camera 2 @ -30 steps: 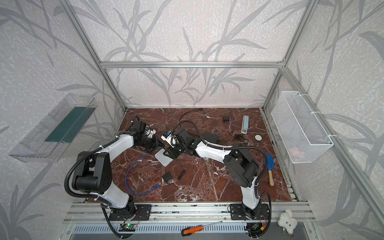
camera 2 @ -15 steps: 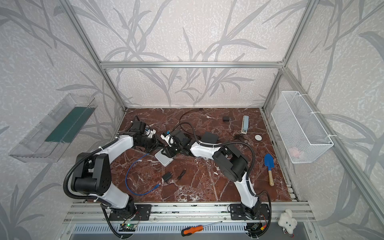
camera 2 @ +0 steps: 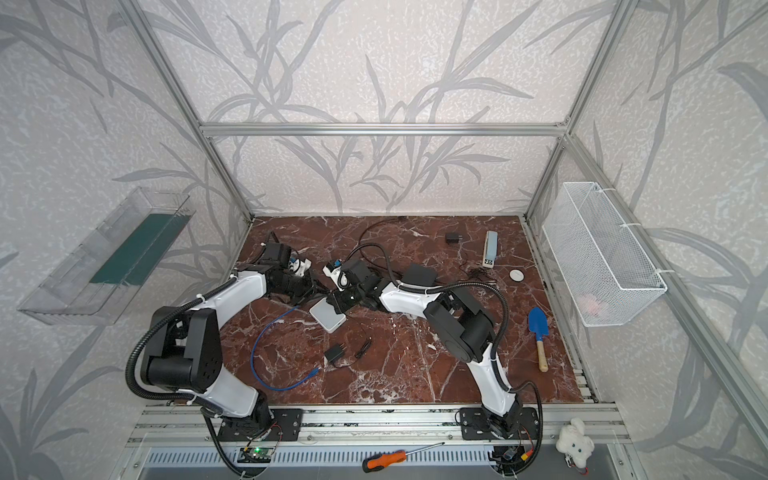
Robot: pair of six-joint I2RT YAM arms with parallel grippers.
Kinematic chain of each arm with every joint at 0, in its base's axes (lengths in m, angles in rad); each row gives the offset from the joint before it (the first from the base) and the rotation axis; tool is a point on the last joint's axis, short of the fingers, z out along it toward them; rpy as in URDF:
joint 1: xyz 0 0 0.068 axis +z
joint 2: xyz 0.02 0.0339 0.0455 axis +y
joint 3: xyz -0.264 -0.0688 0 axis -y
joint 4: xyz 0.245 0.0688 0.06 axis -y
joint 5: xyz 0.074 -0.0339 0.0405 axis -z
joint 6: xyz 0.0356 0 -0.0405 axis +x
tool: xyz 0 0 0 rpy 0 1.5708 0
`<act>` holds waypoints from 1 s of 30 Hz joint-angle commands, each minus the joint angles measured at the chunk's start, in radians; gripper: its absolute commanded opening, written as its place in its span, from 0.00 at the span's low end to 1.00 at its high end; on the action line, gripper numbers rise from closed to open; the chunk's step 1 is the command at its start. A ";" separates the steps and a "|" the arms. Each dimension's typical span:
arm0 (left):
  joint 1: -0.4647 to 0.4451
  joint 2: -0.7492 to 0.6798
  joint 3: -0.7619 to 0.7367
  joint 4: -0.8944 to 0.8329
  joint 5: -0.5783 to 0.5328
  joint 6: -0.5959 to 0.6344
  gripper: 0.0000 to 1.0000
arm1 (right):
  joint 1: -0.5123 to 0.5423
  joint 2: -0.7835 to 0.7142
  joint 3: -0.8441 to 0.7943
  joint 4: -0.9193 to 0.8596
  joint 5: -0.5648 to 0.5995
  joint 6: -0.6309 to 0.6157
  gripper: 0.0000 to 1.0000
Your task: Insert the plug into the switch port
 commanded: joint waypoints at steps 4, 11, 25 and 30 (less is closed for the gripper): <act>0.006 -0.012 0.009 -0.036 0.020 0.031 0.26 | -0.008 -0.013 0.010 -0.053 -0.083 -0.141 0.04; 0.008 0.002 0.010 -0.051 0.077 0.065 0.26 | -0.009 -0.022 0.027 -0.179 -0.107 -0.292 0.04; 0.006 0.011 0.014 -0.118 0.072 0.124 0.29 | -0.011 -0.072 -0.061 -0.037 -0.098 -0.321 0.03; 0.006 0.015 0.042 -0.188 -0.013 0.162 0.31 | -0.011 -0.078 -0.063 -0.031 -0.094 -0.328 0.03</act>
